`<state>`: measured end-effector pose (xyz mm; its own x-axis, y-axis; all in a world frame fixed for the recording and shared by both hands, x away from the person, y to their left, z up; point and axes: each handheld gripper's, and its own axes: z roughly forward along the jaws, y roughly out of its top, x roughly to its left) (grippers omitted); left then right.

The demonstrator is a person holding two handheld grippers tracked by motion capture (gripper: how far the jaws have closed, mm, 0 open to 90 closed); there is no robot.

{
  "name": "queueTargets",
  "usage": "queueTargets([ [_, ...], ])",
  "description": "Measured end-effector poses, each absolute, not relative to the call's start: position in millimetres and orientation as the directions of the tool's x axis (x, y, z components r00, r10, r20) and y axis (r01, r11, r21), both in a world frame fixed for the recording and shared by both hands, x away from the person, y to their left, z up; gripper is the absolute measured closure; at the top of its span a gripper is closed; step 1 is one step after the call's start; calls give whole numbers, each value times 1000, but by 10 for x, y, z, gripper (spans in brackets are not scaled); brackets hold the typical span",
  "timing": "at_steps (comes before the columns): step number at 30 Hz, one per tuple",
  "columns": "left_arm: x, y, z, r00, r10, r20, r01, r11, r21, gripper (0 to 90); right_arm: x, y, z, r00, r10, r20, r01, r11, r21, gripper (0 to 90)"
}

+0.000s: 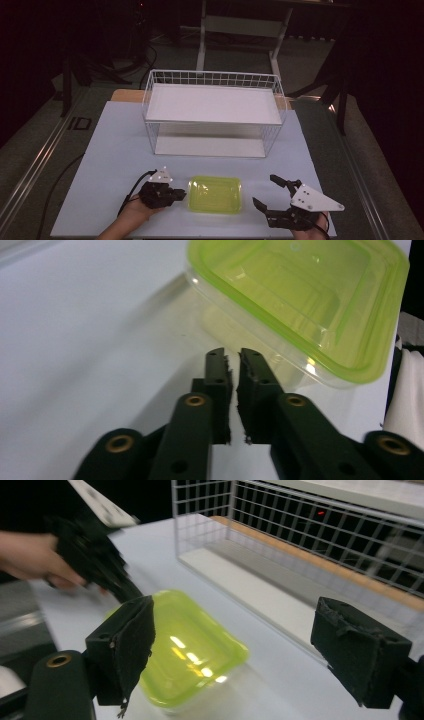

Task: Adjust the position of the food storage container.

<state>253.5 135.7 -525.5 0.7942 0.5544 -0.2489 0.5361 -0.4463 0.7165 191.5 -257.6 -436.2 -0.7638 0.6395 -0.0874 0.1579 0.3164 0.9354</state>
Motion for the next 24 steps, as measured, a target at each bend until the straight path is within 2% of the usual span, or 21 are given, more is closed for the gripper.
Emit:
queueTargets([
  [2, 2509, 1427, -5189, 790, 560, -249, 532, -424, 733, 745, 1927, -2582, -4370, -766, 641, -56, 182, 300, 936, 192],
  [6, 2449, 1538, -5065, 792, 555, -255, 521, -394, 757, 521, 1932, -2588, -4356, -777, 628, -49, 167, 280, 945, 201],
  [11, 2372, 1603, -4954, 787, 555, -268, 525, -376, 764, 112, 1933, -2539, -4366, -773, 630, -76, 169, 320, 932, 176],
  [13, 2342, 1638, -4914, 780, 564, -270, 519, -342, 783, 107, 1943, -2524, -4381, -774, 630, -68, 177, 319, 931, 158],
  [17, 2254, 1637, -4840, 786, 582, -209, 462, -326, 825, 84, 1983, -2517, -4414, -783, 621, -25, 217, 311, 925, 141],
  [21, 2197, 1567, -4785, 787, 583, -202, 449, -317, 835, 26, 1986, -2478, -4438, -772, 635, -23, 240, 325, 915, 124],
  [24, 2175, 1516, -4749, 794, 567, -222, 454, -309, 836, 27, 1998, -2468, -4446, -784, 619, 44, 276, 285, 918, 124],
])
